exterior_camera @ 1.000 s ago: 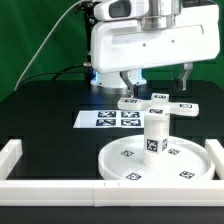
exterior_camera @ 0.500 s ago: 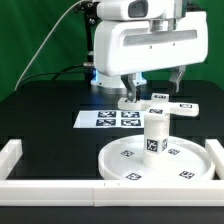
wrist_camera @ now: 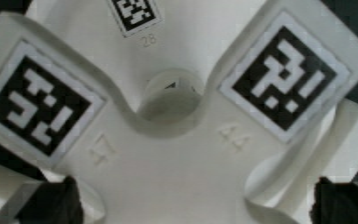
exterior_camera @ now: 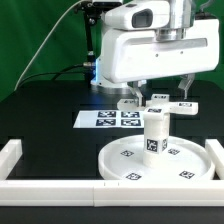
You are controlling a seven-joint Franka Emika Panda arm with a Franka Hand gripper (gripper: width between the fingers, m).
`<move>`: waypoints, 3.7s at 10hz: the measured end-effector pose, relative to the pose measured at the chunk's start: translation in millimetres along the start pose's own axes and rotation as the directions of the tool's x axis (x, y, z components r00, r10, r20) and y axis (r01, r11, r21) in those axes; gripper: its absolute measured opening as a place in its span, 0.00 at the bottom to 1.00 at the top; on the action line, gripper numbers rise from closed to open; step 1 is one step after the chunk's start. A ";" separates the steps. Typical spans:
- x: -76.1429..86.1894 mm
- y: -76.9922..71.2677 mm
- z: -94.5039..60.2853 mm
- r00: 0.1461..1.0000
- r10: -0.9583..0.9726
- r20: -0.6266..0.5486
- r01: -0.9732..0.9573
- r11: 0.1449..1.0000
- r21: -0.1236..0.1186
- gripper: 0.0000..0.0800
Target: Assemble round table
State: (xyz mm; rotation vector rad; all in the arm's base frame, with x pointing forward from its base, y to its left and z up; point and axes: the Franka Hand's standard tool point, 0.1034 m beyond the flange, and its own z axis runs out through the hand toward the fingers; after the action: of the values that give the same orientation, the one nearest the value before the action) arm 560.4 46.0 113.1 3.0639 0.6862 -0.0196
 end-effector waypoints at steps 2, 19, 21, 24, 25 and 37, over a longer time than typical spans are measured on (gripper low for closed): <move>-0.8 3.4 3.8 1.000 0.000 -0.004 0.000 1.000 -0.006 0.81; -0.1 5.1 5.6 0.205 0.978 0.025 -0.977 0.203 0.071 0.55; -0.2 5.7 6.3 0.156 0.987 0.027 -0.985 0.154 0.076 0.55; 0.6 12.0 -2.3 0.326 0.945 0.012 -0.942 0.323 0.090 0.79; 1.2 15.8 -10.6 0.354 0.935 0.009 -0.931 0.351 0.103 0.79; 0.4 14.4 -13.4 0.969 -0.239 -0.065 0.240 0.971 -0.004 0.81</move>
Offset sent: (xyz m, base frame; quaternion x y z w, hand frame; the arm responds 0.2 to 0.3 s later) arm 0.0000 0.0000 0.0000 0.0000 0.0000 0.0000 1.0000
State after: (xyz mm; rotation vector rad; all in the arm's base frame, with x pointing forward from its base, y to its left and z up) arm 567.1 33.2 126.5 2.9764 1.0575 0.0791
